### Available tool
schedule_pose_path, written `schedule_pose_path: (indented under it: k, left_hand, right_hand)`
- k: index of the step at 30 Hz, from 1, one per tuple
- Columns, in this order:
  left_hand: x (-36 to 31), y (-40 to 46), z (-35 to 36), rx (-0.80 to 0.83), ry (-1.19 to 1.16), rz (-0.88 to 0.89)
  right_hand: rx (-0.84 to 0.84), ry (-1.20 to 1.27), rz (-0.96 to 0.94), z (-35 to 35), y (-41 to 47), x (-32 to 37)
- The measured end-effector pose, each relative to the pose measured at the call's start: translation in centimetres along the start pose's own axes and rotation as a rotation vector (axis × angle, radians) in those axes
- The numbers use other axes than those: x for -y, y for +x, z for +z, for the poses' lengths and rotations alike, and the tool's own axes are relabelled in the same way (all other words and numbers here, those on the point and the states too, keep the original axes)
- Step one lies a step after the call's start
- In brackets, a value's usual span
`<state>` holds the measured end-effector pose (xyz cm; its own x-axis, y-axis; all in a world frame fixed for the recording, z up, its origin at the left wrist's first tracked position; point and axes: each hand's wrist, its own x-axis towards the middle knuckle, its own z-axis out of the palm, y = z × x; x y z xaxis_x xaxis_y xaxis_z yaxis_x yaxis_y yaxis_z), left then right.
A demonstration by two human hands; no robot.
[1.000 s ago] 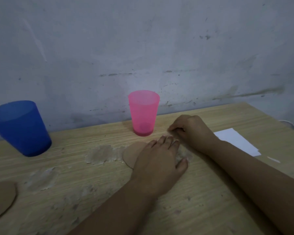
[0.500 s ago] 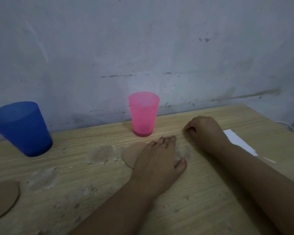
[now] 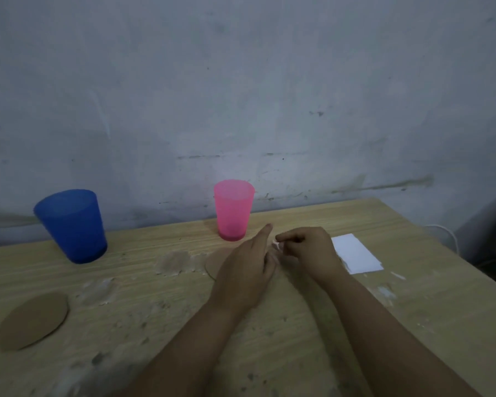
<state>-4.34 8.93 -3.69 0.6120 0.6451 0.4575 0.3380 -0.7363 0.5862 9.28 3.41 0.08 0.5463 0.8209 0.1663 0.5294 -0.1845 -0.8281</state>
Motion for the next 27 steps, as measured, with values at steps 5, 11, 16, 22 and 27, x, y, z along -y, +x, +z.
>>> schedule_pose_path:
  k: [5,11,16,22,27]
  left_hand:
    - [-1.8,-1.0,-1.4,-0.085,-0.170,0.012]
    - [-8.4,-4.4,-3.5,-0.176,-0.417,0.018]
    - [-14.6,-8.3,-5.2,-0.200,-0.544,-0.009]
    - [-21.6,-13.7,-4.9,-0.145,-0.584,-0.074]
    - [-26.5,-18.0,-2.7,-0.039,-0.475,0.053]
  right_hand:
    - [0.009,0.694,0.245,-1.7,-3.6,0.8]
    - [0.085,1.032,0.197,-4.9,-8.7,2.7]
    - [0.075,1.083,0.111,-8.3,-14.7,4.2]
    - [0.067,1.213,0.029,-12.0,-23.1,3.7]
    - [-0.091,1.225,-0.013,-15.8,-30.3,0.7]
